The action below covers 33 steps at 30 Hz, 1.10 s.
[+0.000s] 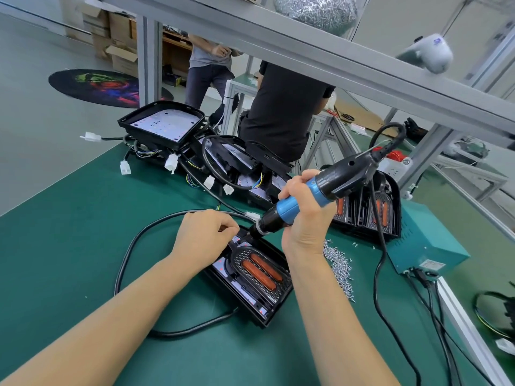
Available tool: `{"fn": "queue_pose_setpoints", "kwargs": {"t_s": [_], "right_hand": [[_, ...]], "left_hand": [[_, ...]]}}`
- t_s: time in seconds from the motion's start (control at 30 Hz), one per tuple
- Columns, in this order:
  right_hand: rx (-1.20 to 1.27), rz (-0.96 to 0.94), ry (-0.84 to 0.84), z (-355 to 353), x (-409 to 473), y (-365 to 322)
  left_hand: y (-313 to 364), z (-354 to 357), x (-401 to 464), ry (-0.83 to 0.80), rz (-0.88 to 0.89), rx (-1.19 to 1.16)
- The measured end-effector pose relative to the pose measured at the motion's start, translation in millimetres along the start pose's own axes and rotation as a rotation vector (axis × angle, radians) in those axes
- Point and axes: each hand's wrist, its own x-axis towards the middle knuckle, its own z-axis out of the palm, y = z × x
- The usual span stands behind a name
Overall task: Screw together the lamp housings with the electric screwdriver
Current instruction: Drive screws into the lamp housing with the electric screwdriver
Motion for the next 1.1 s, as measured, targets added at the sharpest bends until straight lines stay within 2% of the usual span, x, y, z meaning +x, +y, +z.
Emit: {"fn": "queue_pose_setpoints", "kwargs": {"t_s": [0.1, 0.27, 0.37, 0.5, 0.63, 0.77, 1.1], "right_hand": [[0.025, -0.016, 0.07, -3.5, -0.3, -4.7], [0.154, -0.01, 0.166, -23.1, 1.3, -26.1], [0.263, -0.025, 0.193, -46.9, -2.1, -47.3], [0.281, -0.108, 0.294, -84.4, -8.6, -79.3], [0.281, -0.159, 0.382, -112.5, -15.1, -101.4], [0.283, -0.173, 0.404, -129.9, -18.8, -113.6], [0.296, -0.157, 0.437, -146.1, -17.4, -114.3]], "left_hand": [[-0.3, -2.5, -2.5, 0.015, -0.012, -0.054], [2.7, -8.8, -13.1, 0.052, -0.031, -0.292], [14.1, -11.5, -16.7, 0.026, 0.011, -0.354], [43.3, -5.5, -14.7, -0.028, 0.121, -0.334], [84.7, 28.1, -4.7, -0.121, 0.277, -0.123], [113.8, 78.1, 13.0, -0.251, 0.355, 0.308], [112.4, 121.0, 25.2, -0.355, 0.245, 0.682]]}}
